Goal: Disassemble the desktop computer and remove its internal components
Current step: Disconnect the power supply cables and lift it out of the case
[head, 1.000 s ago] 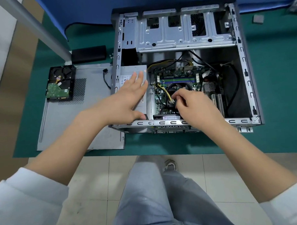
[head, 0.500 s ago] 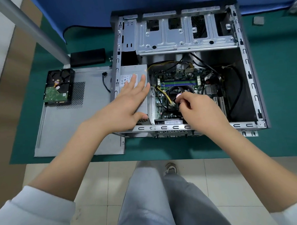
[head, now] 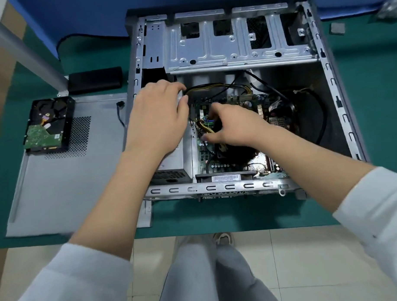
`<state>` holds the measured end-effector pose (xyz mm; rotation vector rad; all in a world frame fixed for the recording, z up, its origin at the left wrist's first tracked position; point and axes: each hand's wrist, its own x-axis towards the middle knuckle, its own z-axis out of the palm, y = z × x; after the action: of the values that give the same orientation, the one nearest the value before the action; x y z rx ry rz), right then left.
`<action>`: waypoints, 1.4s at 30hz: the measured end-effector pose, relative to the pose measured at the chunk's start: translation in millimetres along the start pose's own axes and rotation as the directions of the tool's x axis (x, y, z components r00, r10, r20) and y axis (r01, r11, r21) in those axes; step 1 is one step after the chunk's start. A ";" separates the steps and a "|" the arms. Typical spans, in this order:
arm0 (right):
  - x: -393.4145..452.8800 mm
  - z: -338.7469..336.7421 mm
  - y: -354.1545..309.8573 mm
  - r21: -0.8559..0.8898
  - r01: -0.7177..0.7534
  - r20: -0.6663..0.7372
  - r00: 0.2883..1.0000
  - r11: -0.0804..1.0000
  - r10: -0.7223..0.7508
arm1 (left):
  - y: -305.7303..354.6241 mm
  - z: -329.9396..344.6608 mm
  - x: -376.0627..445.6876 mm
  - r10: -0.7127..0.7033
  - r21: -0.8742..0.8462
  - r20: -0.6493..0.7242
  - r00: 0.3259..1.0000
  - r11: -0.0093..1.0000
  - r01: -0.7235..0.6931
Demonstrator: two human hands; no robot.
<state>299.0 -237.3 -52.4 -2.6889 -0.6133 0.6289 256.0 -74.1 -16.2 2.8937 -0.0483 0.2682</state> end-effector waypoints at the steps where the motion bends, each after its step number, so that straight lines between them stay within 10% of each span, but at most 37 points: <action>1: 1.5 1.9 2.2 0.035 -0.008 -0.058 0.998 0.999 0.010 | -0.7 1.3 -0.7 0.007 -0.007 -0.011 1.000 1.000 -0.007; 6: 8.3 -5.1 19.7 0.108 -0.042 -0.290 0.954 0.993 0.072 | -4.1 4.3 1.9 0.016 -0.004 -0.013 1.000 1.000 -0.016; 22: -3.0 -10.1 21.8 0.116 0.040 -0.078 0.996 0.992 -0.031 | 4.3 -5.5 16.3 -0.073 0.006 0.062 0.995 0.997 0.072; 27: 3.1 -6.5 32.7 0.065 -0.022 -0.066 0.997 0.998 0.027 | 28.4 4.4 23.1 0.074 0.380 0.229 0.970 0.911 -0.159; 31: 4.6 -10.7 58.2 -0.062 -0.251 -0.100 0.965 0.966 0.244 | 58.9 26.8 45.7 0.174 0.347 0.372 0.912 0.885 -0.310; 36: 6.2 -20.0 68.5 0.034 -0.407 -0.181 0.896 0.913 0.406 | 57.4 55.7 71.6 0.034 0.232 0.604 0.796 0.948 -0.217; 42: 18.8 -33.5 53.7 -0.179 -0.331 0.068 0.935 0.927 0.347 | 44.3 63.7 73.5 -0.037 0.030 0.484 0.874 0.999 0.026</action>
<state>348.2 -281.4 -51.1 -2.9641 -0.2268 0.8361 337.2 -132.9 -53.3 2.9017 -0.0831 -0.4738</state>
